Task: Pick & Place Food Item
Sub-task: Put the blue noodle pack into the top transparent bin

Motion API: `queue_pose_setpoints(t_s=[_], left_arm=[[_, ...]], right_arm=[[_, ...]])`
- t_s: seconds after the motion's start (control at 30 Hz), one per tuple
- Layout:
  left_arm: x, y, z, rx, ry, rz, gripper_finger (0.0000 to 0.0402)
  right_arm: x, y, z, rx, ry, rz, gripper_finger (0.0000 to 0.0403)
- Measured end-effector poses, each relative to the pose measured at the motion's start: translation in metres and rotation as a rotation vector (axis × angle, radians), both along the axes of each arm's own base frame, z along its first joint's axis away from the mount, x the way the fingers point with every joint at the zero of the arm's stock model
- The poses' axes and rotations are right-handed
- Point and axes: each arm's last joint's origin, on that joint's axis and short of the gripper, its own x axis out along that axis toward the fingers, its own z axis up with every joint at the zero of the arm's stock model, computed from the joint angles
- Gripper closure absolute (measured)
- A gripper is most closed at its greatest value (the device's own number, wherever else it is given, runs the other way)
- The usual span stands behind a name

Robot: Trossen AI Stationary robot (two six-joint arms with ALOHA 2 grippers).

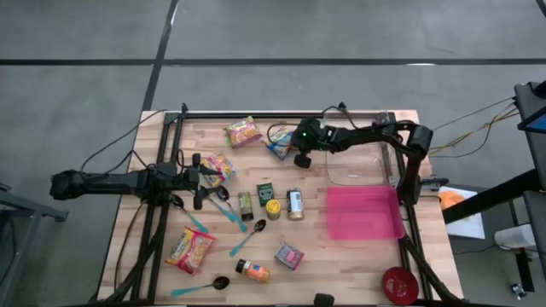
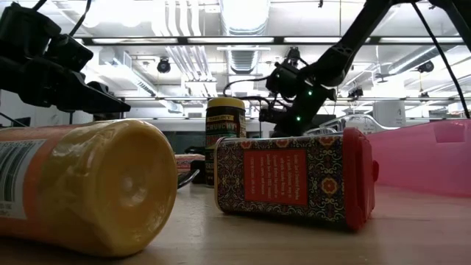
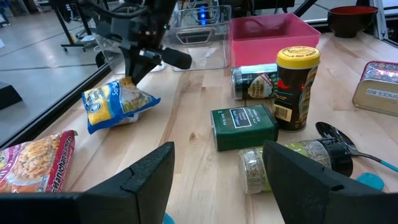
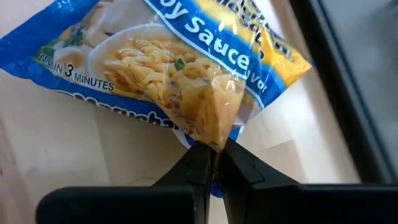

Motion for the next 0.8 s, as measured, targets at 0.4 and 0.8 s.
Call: queue_pose_setpoints(t_s=[0.4,0.8], left_arm=[[0.0,0.0,0.0,0.0,0.0,0.0,0.0158],[0.0,0.0,0.0,-0.002,-0.001,0.001,0.0158]], right_arm=[[0.012,0.041,0.033,-0.25,-0.016,-0.064,0.0386],[0.007,0.061,0.074,-0.354,-0.102,-0.09,0.0386]])
